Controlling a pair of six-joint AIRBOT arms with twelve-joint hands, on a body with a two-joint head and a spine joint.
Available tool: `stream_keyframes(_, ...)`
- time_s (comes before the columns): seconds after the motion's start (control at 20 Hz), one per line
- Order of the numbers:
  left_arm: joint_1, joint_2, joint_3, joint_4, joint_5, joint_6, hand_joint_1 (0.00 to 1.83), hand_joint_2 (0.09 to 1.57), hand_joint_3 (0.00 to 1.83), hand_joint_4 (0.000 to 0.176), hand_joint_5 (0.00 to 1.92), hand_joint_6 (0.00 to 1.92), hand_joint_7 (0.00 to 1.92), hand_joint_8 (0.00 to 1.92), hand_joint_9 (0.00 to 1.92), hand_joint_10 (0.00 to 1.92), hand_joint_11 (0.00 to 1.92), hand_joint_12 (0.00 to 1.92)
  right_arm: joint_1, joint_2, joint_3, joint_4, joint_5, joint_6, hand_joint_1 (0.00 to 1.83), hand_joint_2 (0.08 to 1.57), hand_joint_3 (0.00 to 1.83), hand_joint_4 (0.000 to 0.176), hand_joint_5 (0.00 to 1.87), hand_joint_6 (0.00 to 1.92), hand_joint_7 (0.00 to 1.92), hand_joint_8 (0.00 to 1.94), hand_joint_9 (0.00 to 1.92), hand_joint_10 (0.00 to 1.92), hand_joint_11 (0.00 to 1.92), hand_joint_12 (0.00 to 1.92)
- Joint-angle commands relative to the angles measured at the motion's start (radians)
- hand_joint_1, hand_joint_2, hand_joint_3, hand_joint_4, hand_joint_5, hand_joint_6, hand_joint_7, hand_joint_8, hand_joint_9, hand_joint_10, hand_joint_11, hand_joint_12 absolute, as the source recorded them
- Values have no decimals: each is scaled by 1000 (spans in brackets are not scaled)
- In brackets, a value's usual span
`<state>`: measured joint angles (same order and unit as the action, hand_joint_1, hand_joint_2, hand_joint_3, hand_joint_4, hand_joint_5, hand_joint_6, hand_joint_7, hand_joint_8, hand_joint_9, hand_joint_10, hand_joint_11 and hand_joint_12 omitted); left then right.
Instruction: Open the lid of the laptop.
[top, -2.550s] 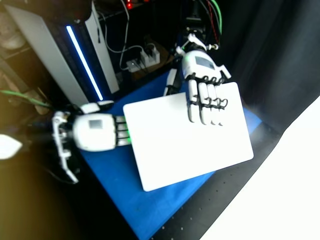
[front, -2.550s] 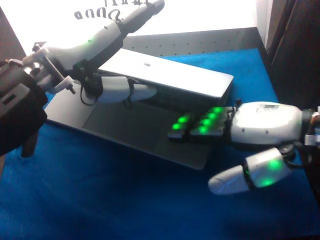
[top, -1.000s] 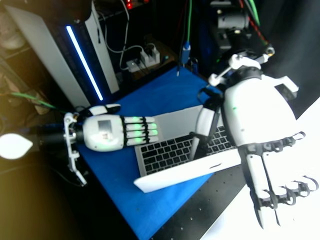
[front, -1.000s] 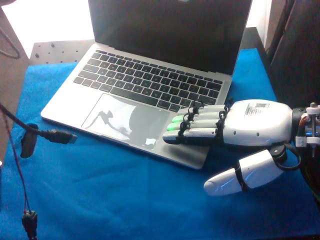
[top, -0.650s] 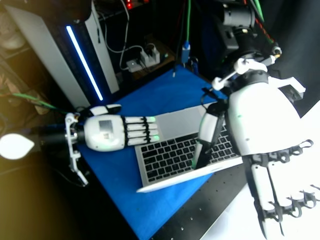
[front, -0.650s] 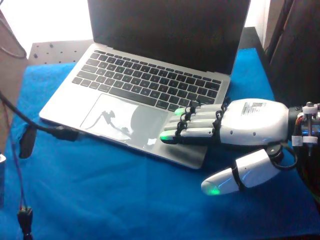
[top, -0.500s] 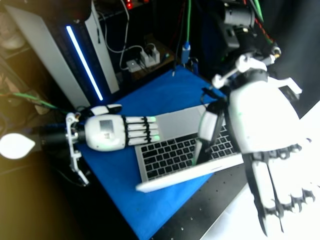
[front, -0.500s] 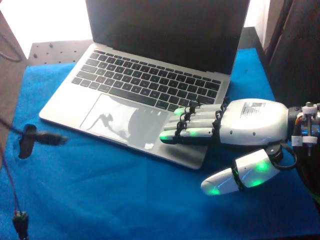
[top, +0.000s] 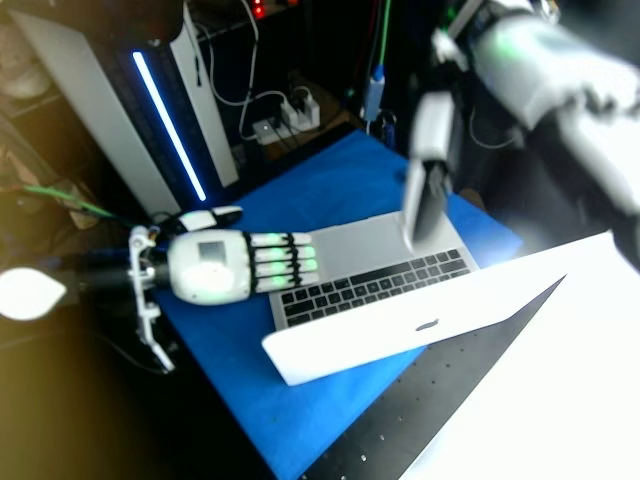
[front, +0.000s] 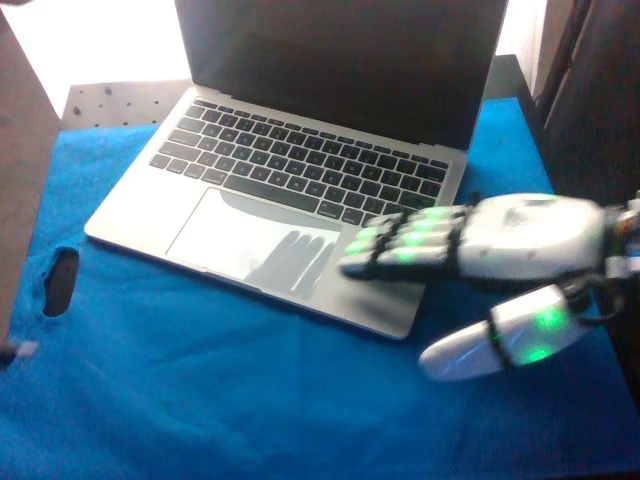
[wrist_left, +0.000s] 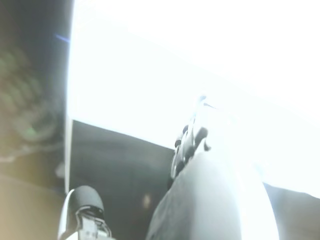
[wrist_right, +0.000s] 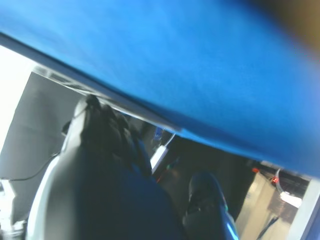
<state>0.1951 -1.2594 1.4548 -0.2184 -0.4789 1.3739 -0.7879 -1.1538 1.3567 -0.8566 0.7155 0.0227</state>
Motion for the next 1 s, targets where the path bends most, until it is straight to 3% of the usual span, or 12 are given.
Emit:
stream_keyframes(0.0, 16, 10, -5, 13, -162, -36, 523, 1026, 0, 0, 0, 0, 0, 0, 0, 0, 0, 0, 3, 24, -3, 97, 59, 6, 0, 1187, 7, 0, 0, 0, 0, 0, 0, 0, 0, 0)
stream_keyframes(0.15, 148, 116, -100, 67, -347, -220, 471, 1016, 0, 0, 0, 0, 0, 0, 0, 0, 0, 0, -68, 100, -23, 307, 178, -20, 0, 1201, 11, 0, 0, 0, 0, 0, 0, 0, 0, 0)
stream_keyframes(0.3, 302, 271, -263, 76, -543, -225, 496, 1004, 0, 0, 0, 0, 0, 0, 0, 0, 12, 8, -159, 198, -113, 583, 334, -195, 0, 1181, 0, 0, 0, 0, 0, 0, 0, 0, 0, 0)
stream_keyframes(0.35, 379, 317, -314, 59, -629, -231, 494, 954, 0, 0, 18, 1, 0, 0, 0, 0, 2, 1, -211, 227, -133, 672, 425, -202, 0, 1181, 0, 0, 0, 0, 0, 0, 0, 0, 0, 0)
stream_keyframes(0.4, 451, 346, -348, 45, -694, -262, 474, 957, 0, 14, 36, 7, 0, 0, 0, 0, 0, 0, -261, 241, -146, 747, 508, -202, 0, 1152, 0, 0, 0, 0, 0, 0, 0, 0, 0, 0)
stream_keyframes(0.45, 537, 360, -370, 36, -769, -315, 532, 962, 2, 0, 34, 5, 0, 0, 0, 0, 0, 0, -325, 251, -157, 845, 612, -203, 0, 1131, 0, 7, 0, 0, 0, 0, 0, 0, 0, 0)
stream_keyframes(0.55, 653, 369, -414, 4, -857, -340, 545, 1007, 17, 0, 26, 0, 0, 0, 0, 0, 0, 0, -424, 249, -170, 1007, 789, -203, 19, 1146, 0, 79, 0, 0, 0, 0, 0, 0, 0, 0)
stream_keyframes(0.65, 760, 375, -458, -50, -941, -342, 427, 1107, 20, 0, 33, 0, 0, 0, 0, 0, 8, 5, -486, 248, -174, 1111, 888, -203, 0, 1142, 0, 32, 0, 0, 0, 0, 0, 0, 0, 0)
stream_keyframes(0.7, 842, 390, -497, -82, -999, -358, 392, 1089, 8, 0, 53, 8, 0, 0, 0, 0, 23, 13, -503, 241, -177, 1157, 922, -203, 0, 1157, 0, 54, 0, 0, 0, 0, 0, 0, 0, 0)
stream_keyframes(0.75, 894, 398, -516, -100, -1044, -377, 377, 1090, 7, 0, 29, 1, 0, 0, 0, 0, 4, 2, -505, 237, -181, 1167, 935, -203, 14, 1246, 10, 29, 19, 2, 0, 0, 0, 0, 0, 0)
stream_keyframes(0.8, 965, 407, -545, -125, -1115, -394, 367, 1088, 5, 0, 11, 0, 0, 0, 0, 0, 0, 0, -505, 232, -188, 1170, 947, -203, 59, 1279, 12, 15, 15, 1, 0, 0, 0, 0, 0, 0)
stream_keyframes(0.95, 1037, 411, -580, -144, -1217, -395, 430, 1141, 17, 0, 16, 5, 0, 0, 0, 0, 0, 0, -505, 227, -208, 1168, 984, -203, 189, 1305, 6, 25, 0, 0, 0, 0, 0, 0, 0, 0)
